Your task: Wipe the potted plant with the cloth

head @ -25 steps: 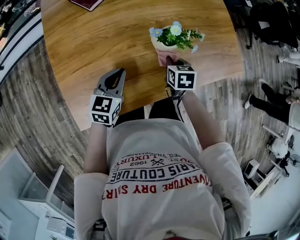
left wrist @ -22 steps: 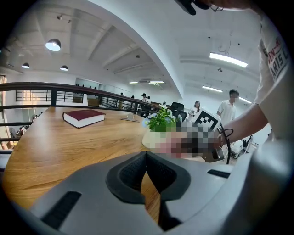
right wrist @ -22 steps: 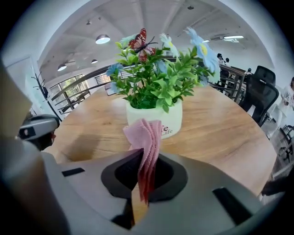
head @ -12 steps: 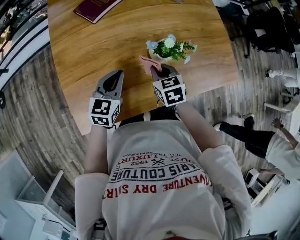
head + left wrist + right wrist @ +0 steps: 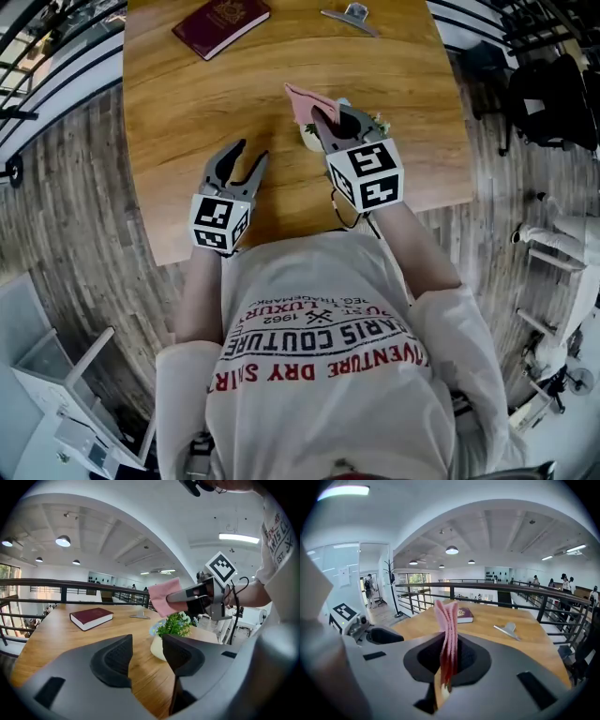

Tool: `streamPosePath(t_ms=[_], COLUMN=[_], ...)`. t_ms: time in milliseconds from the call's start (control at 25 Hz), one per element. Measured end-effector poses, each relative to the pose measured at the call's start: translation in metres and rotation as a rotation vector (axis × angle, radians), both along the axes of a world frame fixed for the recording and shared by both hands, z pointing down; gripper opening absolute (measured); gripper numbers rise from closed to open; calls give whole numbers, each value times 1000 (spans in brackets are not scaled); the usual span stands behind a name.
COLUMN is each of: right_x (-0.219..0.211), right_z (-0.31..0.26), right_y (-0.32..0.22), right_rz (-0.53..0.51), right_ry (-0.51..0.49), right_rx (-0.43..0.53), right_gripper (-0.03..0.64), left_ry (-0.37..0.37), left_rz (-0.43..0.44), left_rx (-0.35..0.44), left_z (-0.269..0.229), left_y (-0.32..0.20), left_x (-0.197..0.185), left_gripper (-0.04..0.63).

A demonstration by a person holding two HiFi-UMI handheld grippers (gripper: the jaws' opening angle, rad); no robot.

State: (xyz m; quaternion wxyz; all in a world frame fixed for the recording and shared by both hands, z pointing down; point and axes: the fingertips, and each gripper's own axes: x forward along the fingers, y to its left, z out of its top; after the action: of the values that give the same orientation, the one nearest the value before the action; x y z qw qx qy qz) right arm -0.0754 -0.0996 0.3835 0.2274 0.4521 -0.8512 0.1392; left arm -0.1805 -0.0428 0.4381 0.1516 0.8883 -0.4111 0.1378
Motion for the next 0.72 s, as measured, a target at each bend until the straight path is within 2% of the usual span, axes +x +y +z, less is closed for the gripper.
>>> streamPosePath(t_ms=[160, 400, 600, 720], right_x=[40, 100, 129, 136], right_z=[-18, -13, 7, 17], right_y=[-29, -57, -71, -76], right_rz=[5, 23, 5, -14], right_ry=[1, -13, -9, -9], right_rx=[55, 42, 18, 0], right_gripper=[37, 37, 37, 37], left_ry=[6, -5, -45, -83], left_rz=[28, 117, 144, 194], left_rx=[-4, -30, 4, 31], left_z=[11, 40, 58, 66], left_y=[-6, -7, -21, -25], left_x=[29, 82, 109, 120], left_gripper=[292, 434, 474, 488])
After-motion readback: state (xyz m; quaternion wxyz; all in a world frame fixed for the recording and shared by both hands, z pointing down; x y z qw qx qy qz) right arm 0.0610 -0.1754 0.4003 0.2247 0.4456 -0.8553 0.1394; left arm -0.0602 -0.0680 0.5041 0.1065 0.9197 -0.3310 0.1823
